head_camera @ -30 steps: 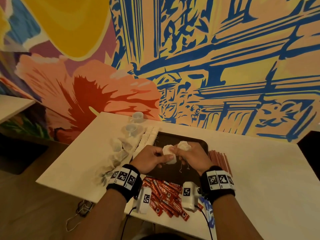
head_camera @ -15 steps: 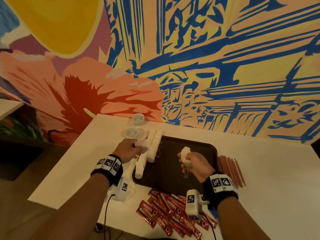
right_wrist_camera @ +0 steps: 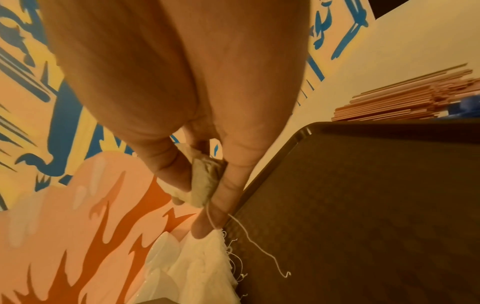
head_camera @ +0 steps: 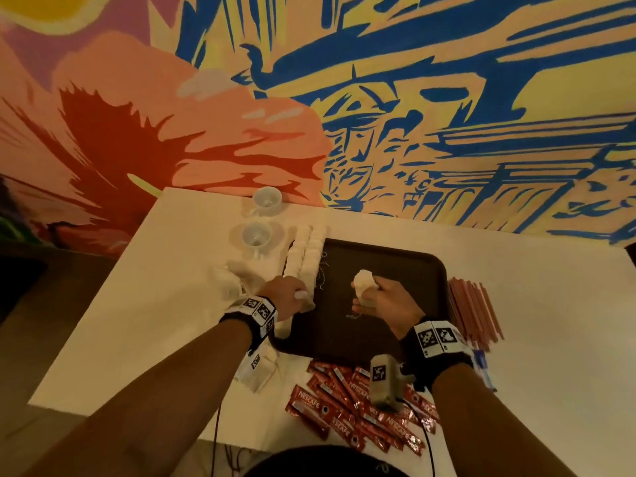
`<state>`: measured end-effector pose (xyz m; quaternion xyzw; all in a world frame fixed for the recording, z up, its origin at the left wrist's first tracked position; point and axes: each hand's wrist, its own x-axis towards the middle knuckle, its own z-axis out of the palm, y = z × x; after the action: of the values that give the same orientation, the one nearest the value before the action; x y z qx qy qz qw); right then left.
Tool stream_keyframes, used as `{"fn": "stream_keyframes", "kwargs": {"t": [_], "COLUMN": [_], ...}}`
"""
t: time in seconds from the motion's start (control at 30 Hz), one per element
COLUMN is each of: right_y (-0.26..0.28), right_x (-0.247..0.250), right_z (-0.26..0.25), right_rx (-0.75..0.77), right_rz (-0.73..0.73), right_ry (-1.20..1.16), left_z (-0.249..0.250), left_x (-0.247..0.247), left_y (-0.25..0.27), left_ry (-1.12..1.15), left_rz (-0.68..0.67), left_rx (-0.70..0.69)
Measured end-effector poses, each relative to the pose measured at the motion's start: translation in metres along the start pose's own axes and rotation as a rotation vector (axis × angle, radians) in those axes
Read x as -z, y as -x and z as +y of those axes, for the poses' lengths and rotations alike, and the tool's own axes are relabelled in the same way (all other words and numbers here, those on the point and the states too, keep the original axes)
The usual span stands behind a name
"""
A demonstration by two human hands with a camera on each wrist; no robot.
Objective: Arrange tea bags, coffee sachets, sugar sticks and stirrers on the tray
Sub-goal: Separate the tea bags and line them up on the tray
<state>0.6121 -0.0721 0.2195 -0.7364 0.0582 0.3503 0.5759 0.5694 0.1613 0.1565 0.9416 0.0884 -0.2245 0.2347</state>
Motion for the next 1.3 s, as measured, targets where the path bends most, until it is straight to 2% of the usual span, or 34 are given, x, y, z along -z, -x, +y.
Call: {"fn": "stream_keyframes", "kwargs": {"t": [0.1,0.27,0.47,0.73,0.9,1.1,1.23,1.3], "right_y": [-0.003,-0.005,-0.009,-0.007,-0.003,0.003,0.01,0.015], "right_x": [-0.001,-0.006,-0.012,-0.016,-0.015,-0.009,0.001,0.006], "right_z": [0.003,0.001,0.004,0.014,0.014,0.009,0.007,0.005], "right_rx": [-0.042,-0.086,-0.1,-0.088,-0.102,-0.086,-0.044,-0.017], "right_rz": [0.009,0.024,0.042,0.052,-0.01,-0.048,-0.034,-0.019], "right_ry": [0.03,0.068,0.073,0.025,0.012,0.009,-0.052,-0.11], "left_z": [-0.004,-0.008,-0.017,-0.023,-0.016,-0.011,-0.004,0.004], "left_x": [-0.013,-0.007,-0.003,-0.001,-0.007,-0.004,0.011,0.017], "left_y": [-0.012,-0.033,-0.05,-0.062,-0.065,-0.063,-0.051,-0.039], "left_ry": [-0.029,-0.078,-0.149,-0.112,0.009,0.076,0.258,0.384], "left_rz": [-0.05,-0.12,-0.142,-0.011,0.043,0.186,0.321,0.348], "left_rx": [-0.017,-0.031,-0.058,-0.066,-0.053,-0.025,-0.019,-0.045]}}
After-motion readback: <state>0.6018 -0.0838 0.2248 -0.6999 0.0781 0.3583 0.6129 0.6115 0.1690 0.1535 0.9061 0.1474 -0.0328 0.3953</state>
